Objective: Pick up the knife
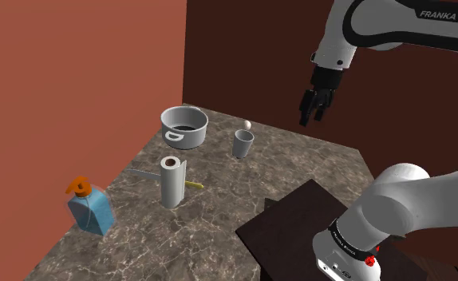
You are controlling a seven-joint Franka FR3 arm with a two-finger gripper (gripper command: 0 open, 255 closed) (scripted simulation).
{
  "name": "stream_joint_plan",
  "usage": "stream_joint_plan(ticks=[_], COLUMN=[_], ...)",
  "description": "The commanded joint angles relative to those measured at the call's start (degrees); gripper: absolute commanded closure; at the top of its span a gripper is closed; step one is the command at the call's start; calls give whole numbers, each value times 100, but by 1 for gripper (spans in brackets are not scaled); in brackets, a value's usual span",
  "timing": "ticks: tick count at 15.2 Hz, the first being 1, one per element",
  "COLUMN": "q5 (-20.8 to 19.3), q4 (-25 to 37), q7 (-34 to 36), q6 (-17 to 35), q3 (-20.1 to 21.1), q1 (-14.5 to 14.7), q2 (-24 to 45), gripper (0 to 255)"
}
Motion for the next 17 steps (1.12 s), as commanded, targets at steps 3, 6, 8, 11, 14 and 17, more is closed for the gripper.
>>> stream_joint_plan(ticks=[3,6,8,11,14,17], q5=[52,120,157,193,200,169], q4=[-75,-131,-130,-74,48,232], q7=[-50,-122,-168,-228,-275,-303], q6=[395,978,1356,1901,2412,2882], q3=[96,243,343,494,647,798], q1=[96,233,321,444,556,657], q2=[279,743,1079,1617,2186,2777], gripper=[0,0,0,0,0,0])
